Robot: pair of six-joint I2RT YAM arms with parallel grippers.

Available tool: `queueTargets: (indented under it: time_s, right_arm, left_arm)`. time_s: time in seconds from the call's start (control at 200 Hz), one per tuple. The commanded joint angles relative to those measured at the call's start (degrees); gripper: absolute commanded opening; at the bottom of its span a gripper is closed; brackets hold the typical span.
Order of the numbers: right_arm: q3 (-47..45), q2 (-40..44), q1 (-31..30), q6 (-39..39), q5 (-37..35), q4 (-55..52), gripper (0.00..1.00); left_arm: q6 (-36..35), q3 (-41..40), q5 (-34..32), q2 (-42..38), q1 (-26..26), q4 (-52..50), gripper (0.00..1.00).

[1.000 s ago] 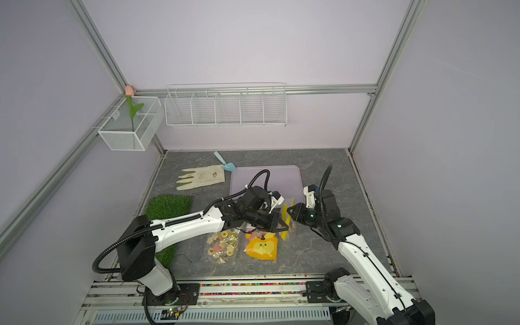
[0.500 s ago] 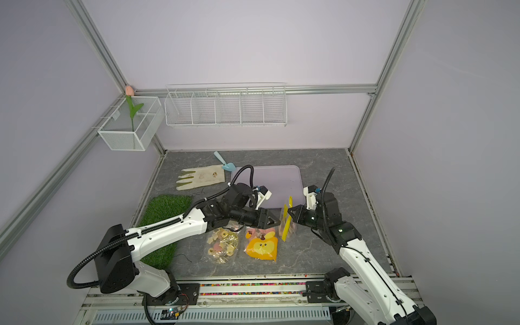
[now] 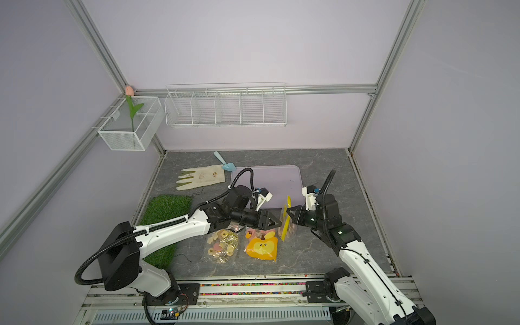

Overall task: Pour cookies out of the ziploc bag
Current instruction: Open the ziploc bag at the center of the board.

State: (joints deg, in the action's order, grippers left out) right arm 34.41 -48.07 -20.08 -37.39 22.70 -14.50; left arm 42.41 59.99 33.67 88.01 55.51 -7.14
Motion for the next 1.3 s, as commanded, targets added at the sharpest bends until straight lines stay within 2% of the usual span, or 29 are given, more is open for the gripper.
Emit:
queueTargets:
  time_s: [0.0, 0.53, 1.295]
  right_arm:
    - [-1.0, 0.8, 0.0, 1.4, 1.4, 1.8, 0.08]
    - [-0.3, 1.4, 0.0, 1.6, 1.1, 0.8, 0.09]
    - [-0.9, 2.0, 0.0, 1.6, 0.5, 0.8, 0.1]
  left_arm:
    - [-0.1, 0.2, -0.3, 0.9, 0.1, 1.8, 0.51]
    - [-2.1, 3.7, -2.2, 3.5, 1.4, 1.6, 0.52]
    - [-1.3, 4.1, -2.4, 6.1, 1.8, 2.9, 0.49]
